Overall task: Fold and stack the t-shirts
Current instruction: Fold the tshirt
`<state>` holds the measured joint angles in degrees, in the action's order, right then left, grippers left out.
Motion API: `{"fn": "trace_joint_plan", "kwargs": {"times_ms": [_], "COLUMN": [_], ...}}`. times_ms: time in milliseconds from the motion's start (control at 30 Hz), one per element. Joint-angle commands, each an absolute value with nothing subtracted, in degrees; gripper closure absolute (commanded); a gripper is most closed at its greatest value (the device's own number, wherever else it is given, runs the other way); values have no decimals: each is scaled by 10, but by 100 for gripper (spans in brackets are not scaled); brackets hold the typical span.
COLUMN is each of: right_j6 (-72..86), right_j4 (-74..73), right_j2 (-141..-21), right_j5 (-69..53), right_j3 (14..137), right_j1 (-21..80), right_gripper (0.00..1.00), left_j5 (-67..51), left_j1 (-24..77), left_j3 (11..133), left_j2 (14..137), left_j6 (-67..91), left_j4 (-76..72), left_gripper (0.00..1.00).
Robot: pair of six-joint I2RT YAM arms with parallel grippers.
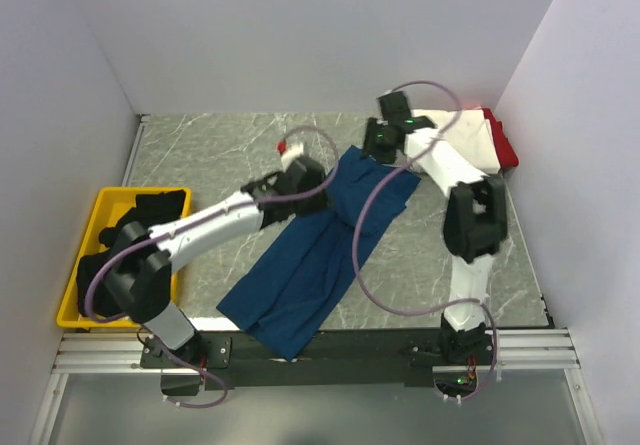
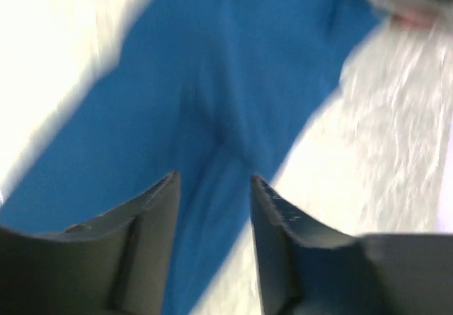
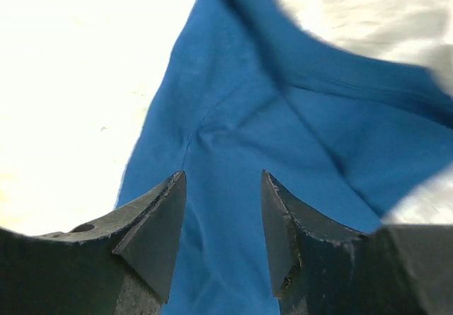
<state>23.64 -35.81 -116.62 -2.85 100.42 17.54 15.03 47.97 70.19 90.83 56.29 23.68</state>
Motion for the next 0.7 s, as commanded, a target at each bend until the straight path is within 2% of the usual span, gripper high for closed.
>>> {"fn": "trace_joint_plan", "kwargs": {"times_ms": [0,200,400,667], "right_j6": [292,337,369,384], "right_j4": [-282,-173,-104,-68], "right_j2": [-1066,-1005,-998,-982], "right_j5": [-57,-124,-126,-101], "right_j3": [916,718,630,571], "right_j1": [125,70,57,48], "right_gripper": [46,46,46,45], "left_j5": [142,23,-99,-127], "left_j1": [423,356,327,309], "left_j3": [782,906,1008,1097], "left_j2": [969,1101,1220,1326], "left_j6": [397,249,172,144], "left_j4": [177,136,121,145], "left_gripper": [47,39,32,33]}}
